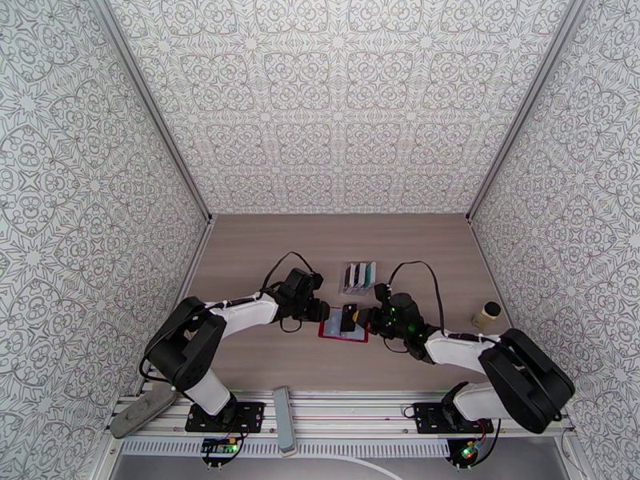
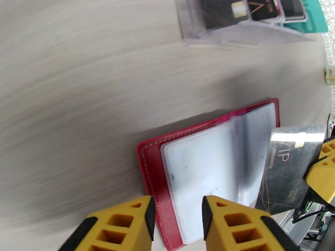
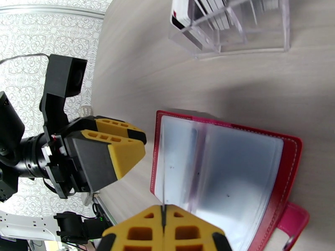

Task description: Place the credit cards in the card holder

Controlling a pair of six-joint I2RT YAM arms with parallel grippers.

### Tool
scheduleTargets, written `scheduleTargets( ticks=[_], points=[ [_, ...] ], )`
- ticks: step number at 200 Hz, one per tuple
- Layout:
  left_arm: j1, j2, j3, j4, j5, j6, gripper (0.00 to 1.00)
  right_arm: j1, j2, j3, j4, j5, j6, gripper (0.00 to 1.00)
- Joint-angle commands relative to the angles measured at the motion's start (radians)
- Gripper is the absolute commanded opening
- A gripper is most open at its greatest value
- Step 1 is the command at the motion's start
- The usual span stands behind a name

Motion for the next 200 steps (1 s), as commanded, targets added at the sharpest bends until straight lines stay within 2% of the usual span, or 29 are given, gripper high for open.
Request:
scheduleTargets(
  ticks=[1, 103, 200],
  points=[
    [-0.015, 0.0, -0.01, -0.023, -0.018, 0.021, 0.37, 0.009, 0.033, -0.028, 0.154, -0.027, 0.042, 0.0],
    [-0.055, 0.036, -0.001, -0.054, -0.056, -0.007, 0.35, -0.005, 0.106, -0.096, 0.286, -0.035, 0.069, 0.0],
    [-0.077, 0.061, -0.006, -0.073, -0.084, -0.033, 0.32, -0.057, 0.259, -0.151, 0.548, -0.12, 0.127, 0.0]
  ],
)
